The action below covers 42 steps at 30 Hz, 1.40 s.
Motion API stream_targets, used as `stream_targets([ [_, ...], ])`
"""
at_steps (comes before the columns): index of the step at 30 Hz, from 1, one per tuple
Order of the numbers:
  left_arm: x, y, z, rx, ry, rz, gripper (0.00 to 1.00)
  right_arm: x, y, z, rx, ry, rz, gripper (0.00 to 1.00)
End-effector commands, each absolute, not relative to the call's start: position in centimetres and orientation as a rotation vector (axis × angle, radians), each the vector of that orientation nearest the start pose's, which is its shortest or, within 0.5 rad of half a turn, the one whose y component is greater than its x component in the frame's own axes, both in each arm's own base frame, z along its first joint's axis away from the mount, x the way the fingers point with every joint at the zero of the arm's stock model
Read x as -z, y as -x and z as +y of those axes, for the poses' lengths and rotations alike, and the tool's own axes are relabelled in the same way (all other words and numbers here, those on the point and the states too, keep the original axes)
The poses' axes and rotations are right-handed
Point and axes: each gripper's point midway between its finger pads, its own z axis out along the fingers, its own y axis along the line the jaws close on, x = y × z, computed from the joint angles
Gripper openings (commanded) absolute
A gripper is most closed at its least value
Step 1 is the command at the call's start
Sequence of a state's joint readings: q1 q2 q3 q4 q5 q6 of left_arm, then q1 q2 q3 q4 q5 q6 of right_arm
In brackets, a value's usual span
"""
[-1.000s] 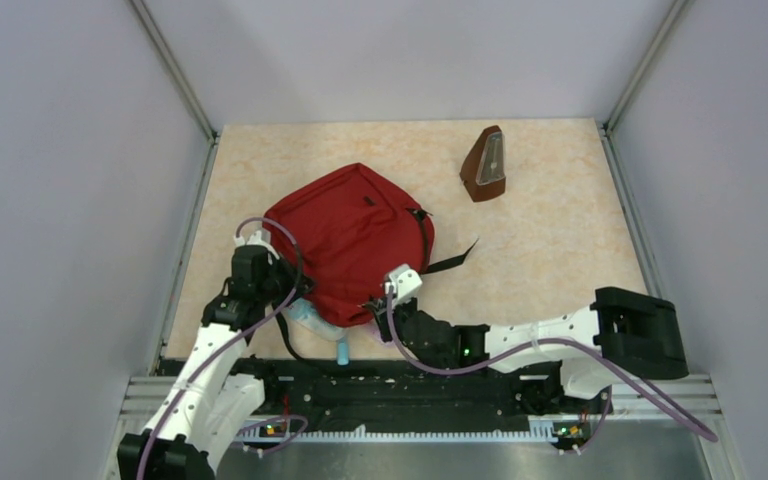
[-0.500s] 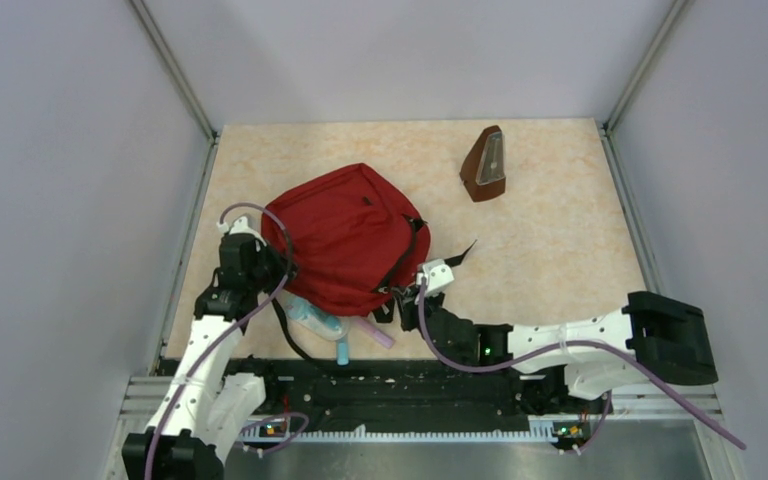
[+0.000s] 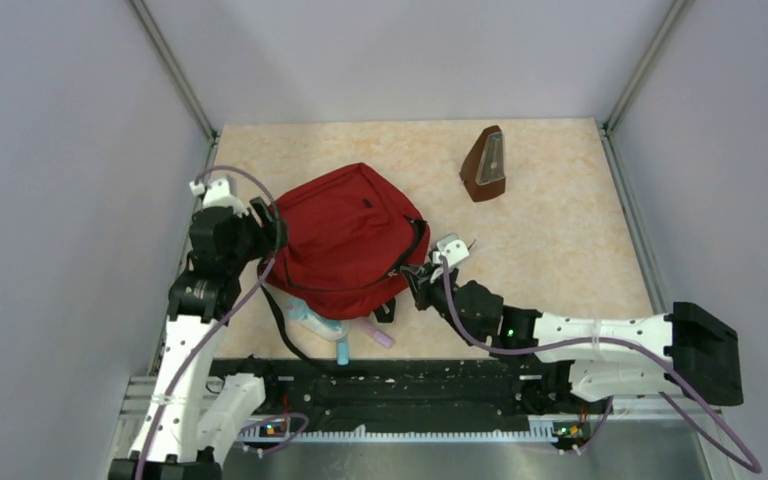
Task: Pack the student bag
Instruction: Zip the student bag at the center of the board.
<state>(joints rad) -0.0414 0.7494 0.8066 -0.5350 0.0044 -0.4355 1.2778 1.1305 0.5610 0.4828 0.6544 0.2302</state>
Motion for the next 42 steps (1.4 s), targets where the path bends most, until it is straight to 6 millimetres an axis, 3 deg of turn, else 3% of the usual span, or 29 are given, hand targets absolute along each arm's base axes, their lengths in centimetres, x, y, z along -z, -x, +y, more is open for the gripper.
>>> stream_targets([
  [1, -27.9, -28.3, -6.8, 0.328, 0.114, 1.959, 0.69, -23.8, -20.6, 31.8, -0.685, 0.382, 1.608, 0.00],
  [5, -28.2, -27.1, -14.4, 0.547, -0.214, 1.935, 0.69, -23.8, -21.2, 32.1, -0.711, 0.403, 1.644, 0.00],
  [8, -27.9, -24.9, -19.3, 0.735, -0.414, 1.871, 0.69, -23.7, -21.7, 32.3, -0.710, 0.424, 1.675, 0.00],
  [11, -27.1, -21.9, -22.8, 0.863, -0.586, 1.808, 0.69, -23.7, -22.1, 32.1, -0.717, 0.415, 1.701, 0.00],
  [13, -26.4, -20.5, -24.1, 0.892, -0.661, 1.792, 0.69, -23.6, -22.3, 32.1, -0.725, 0.408, 1.711, 0.00],
  [21, -22.4, -20.5, -23.9, 0.708, -0.649, 1.854, 0.70, -23.0, -22.6, 32.1, -0.725, 0.403, 1.735, 0.00],
  [31, -20.6, -21.7, -23.9, 0.519, -0.673, 1.874, 0.67, -22.3, -23.4, 31.8, -0.675, 0.383, 1.758, 0.00],
  [34, -19.8, -21.7, -24.0, 0.506, -0.682, 1.898, 0.54, -22.3, -23.8, 31.5, -0.639, 0.360, 1.766, 0.00],
  [37, -18.9, -21.9, -23.1, 0.449, -0.659, 1.941, 0.23, -22.5, -25.1, 29.9, -0.530, 0.281, 1.779, 0.00],
  [40, -18.5, -22.0, -21.8, 0.392, -0.616, 1.974, 0.01, -23.0, -26.2, 28.0, -0.402, 0.231, 1.786, 0.00],
  [42, -18.6, -22.0, -20.8, 0.366, -0.576, 1.979, 0.00, -23.5, -26.7, 27.3, -0.368, 0.205, 1.778, 0.00],
])
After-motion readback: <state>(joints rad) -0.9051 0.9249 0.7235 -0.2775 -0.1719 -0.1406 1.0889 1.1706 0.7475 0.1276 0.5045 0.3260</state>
